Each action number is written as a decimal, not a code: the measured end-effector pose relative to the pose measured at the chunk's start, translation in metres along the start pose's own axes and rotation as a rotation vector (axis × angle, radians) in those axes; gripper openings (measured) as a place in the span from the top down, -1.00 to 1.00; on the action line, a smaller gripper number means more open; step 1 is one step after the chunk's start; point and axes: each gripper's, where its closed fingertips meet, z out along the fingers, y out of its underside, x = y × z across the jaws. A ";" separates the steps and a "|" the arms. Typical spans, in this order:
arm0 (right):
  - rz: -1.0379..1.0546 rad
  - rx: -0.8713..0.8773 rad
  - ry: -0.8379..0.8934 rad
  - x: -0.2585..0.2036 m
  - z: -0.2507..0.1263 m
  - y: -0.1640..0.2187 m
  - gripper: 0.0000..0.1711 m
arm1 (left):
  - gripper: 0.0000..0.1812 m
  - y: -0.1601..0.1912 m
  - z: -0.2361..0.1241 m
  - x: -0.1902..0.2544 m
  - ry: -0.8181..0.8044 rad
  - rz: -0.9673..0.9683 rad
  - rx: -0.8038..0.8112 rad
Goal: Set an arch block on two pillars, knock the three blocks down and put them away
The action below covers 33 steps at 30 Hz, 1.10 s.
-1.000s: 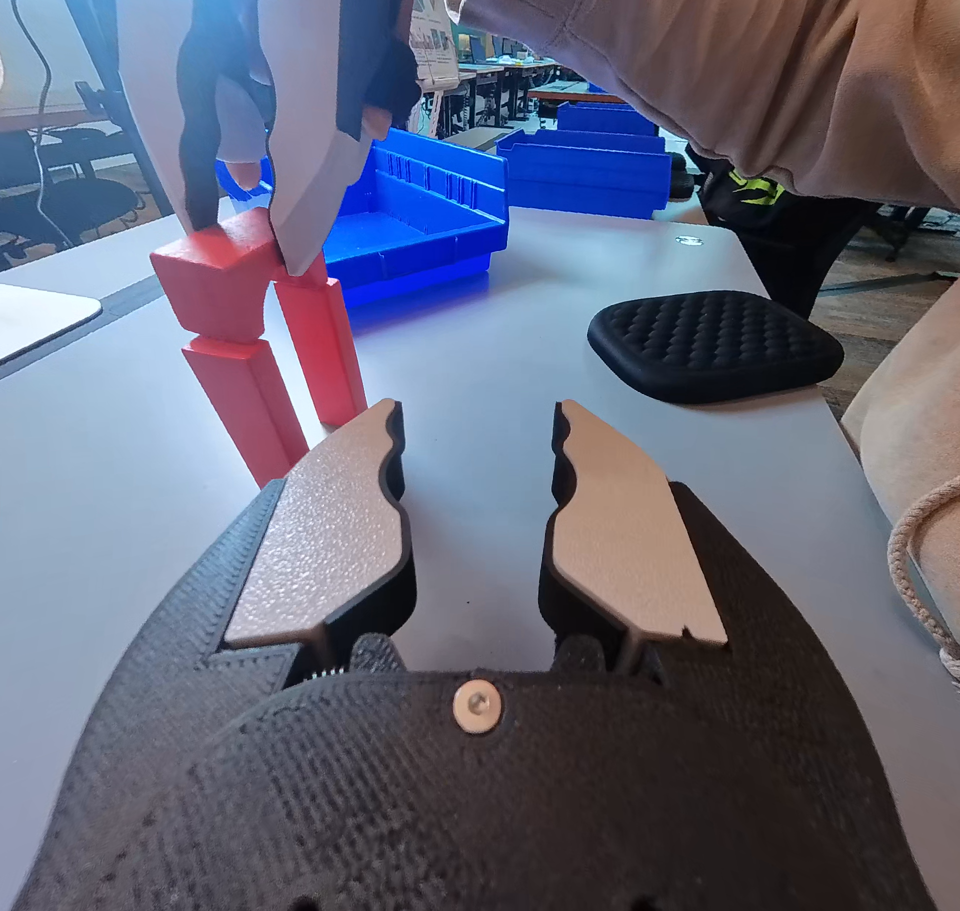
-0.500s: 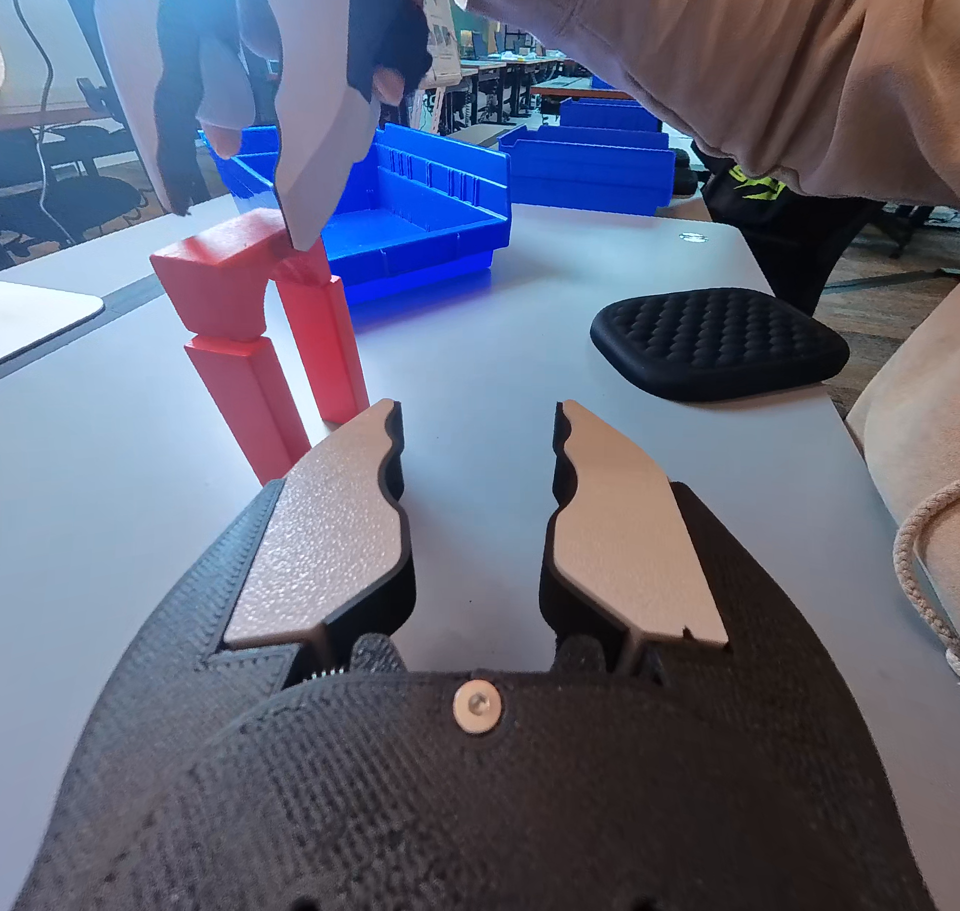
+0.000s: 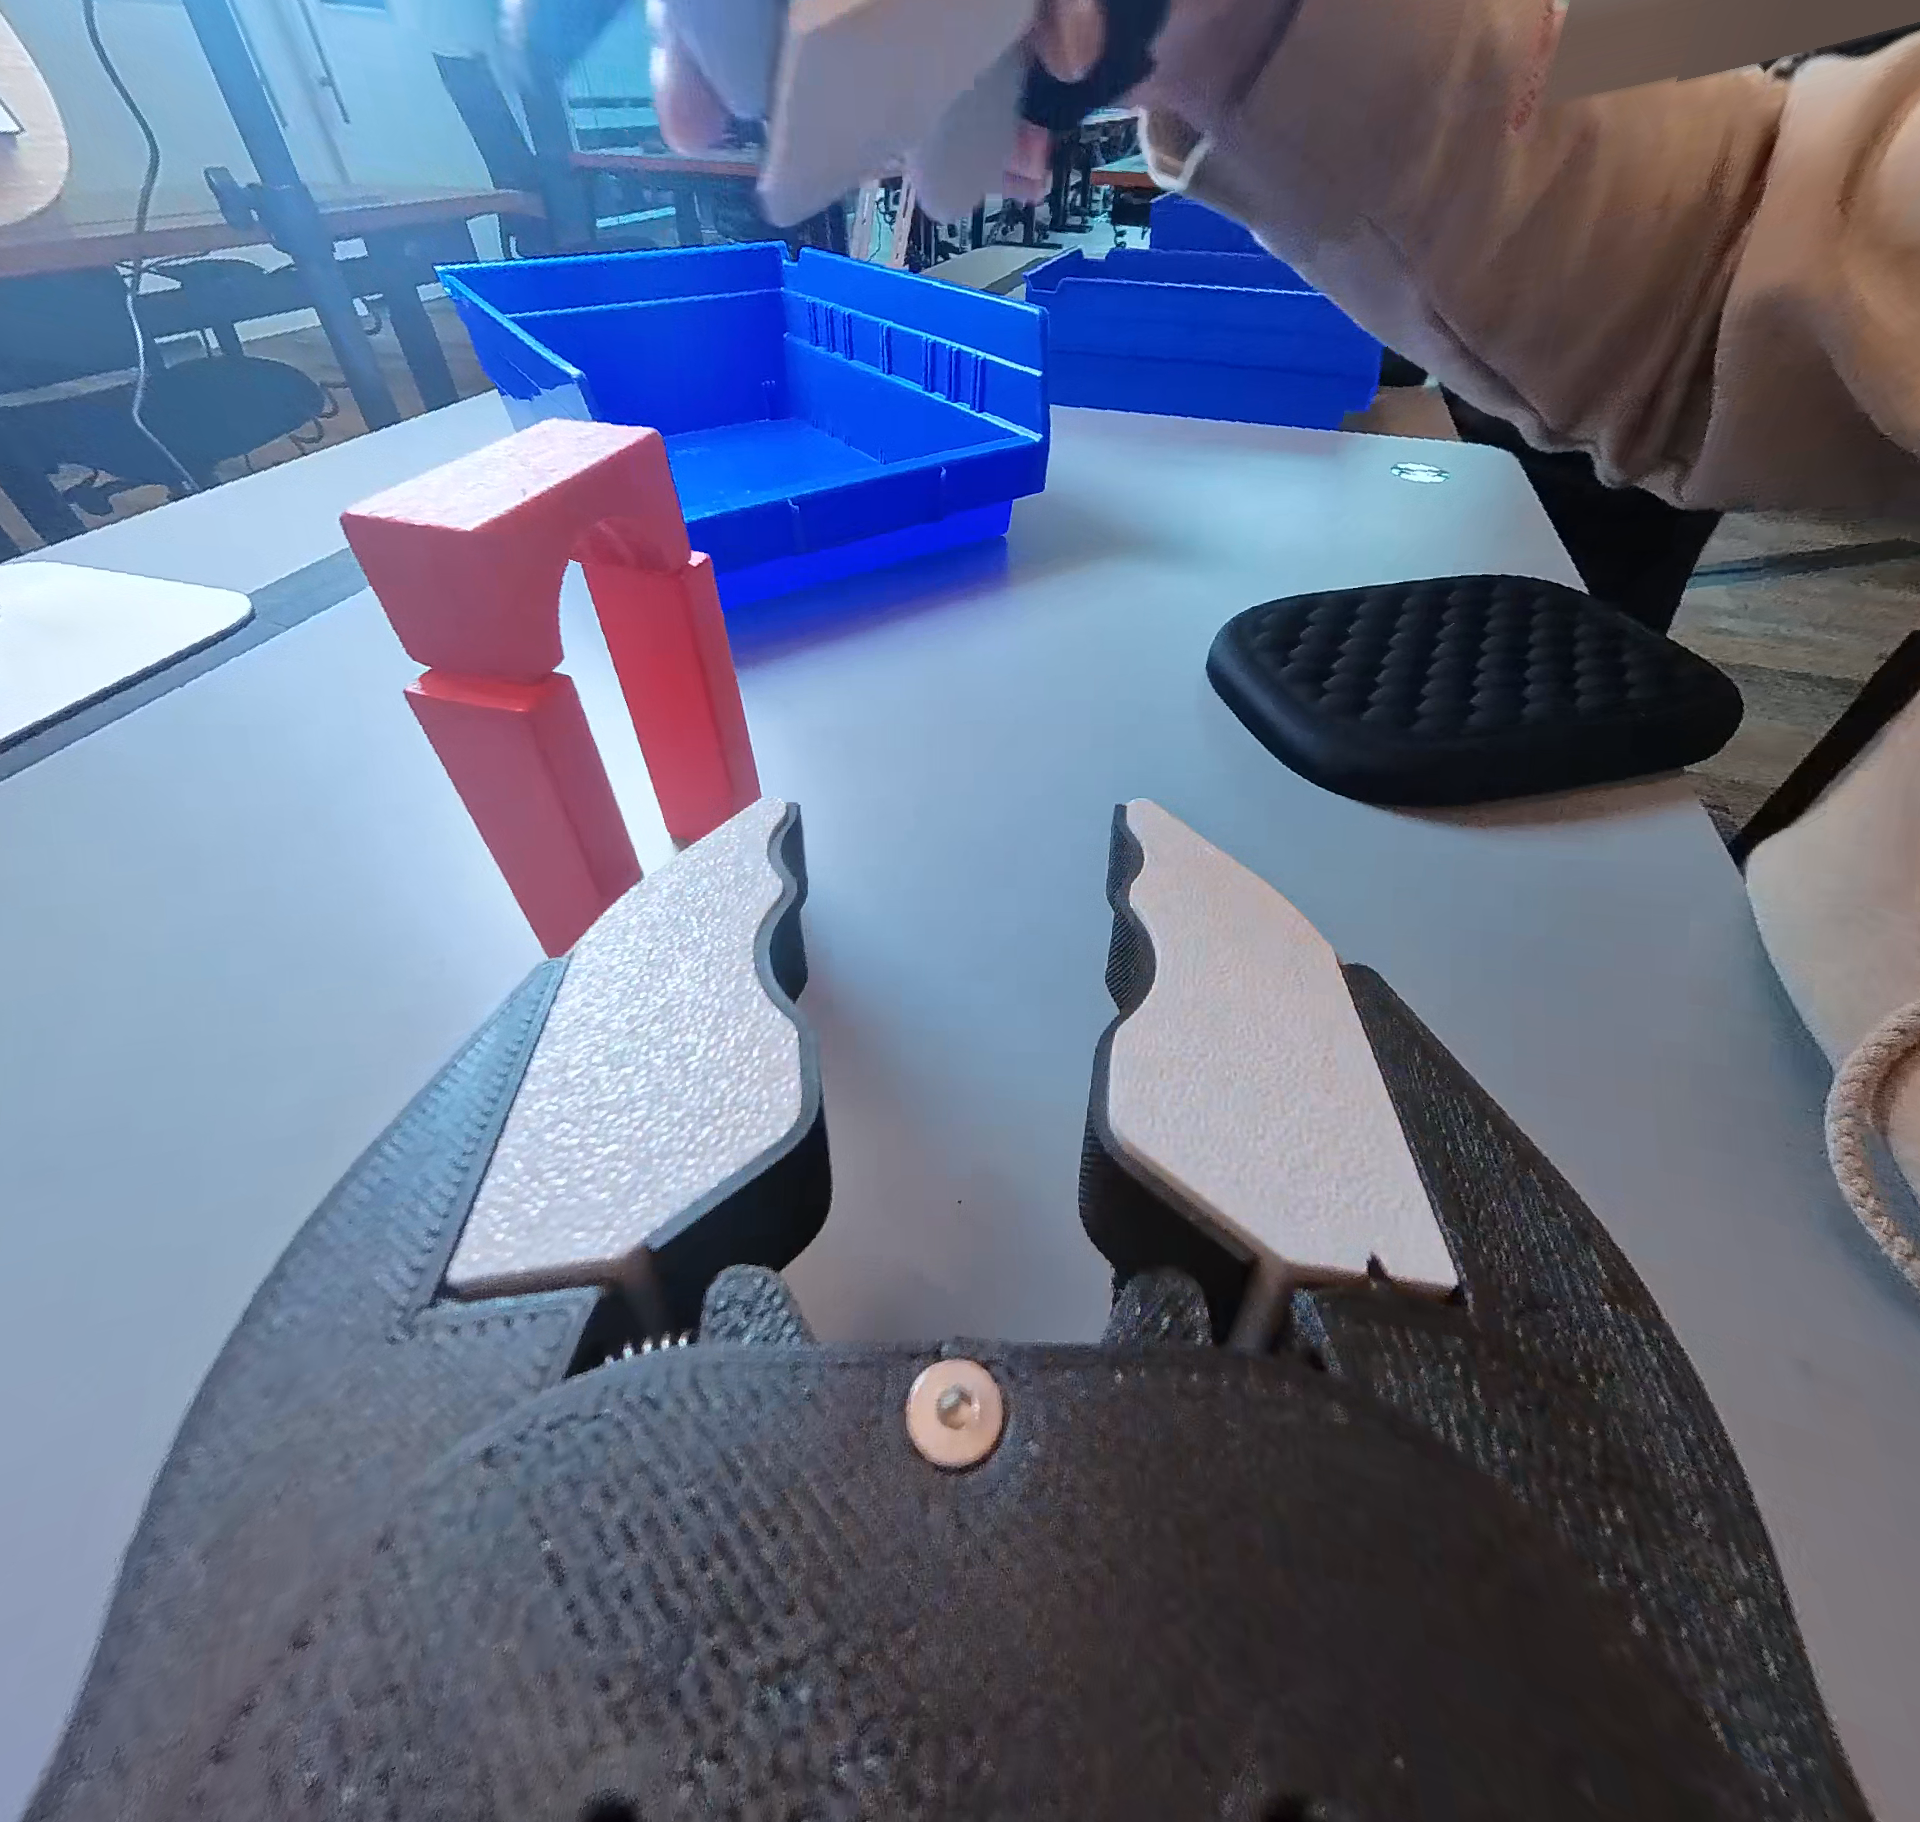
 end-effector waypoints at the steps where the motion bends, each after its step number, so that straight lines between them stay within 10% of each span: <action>1: 0.024 0.022 0.002 -0.007 -0.003 0.003 0.49 | 0.38 0.000 0.000 0.000 -0.002 0.001 -0.001; 20: 0.206 0.133 0.092 -0.061 0.039 0.069 0.82 | 0.50 0.001 -0.007 -0.027 -0.142 -0.001 -0.016; 33: 0.214 -0.064 0.579 0.054 0.032 0.123 1.00 | 0.68 0.001 -0.023 -0.057 -0.259 -0.139 0.015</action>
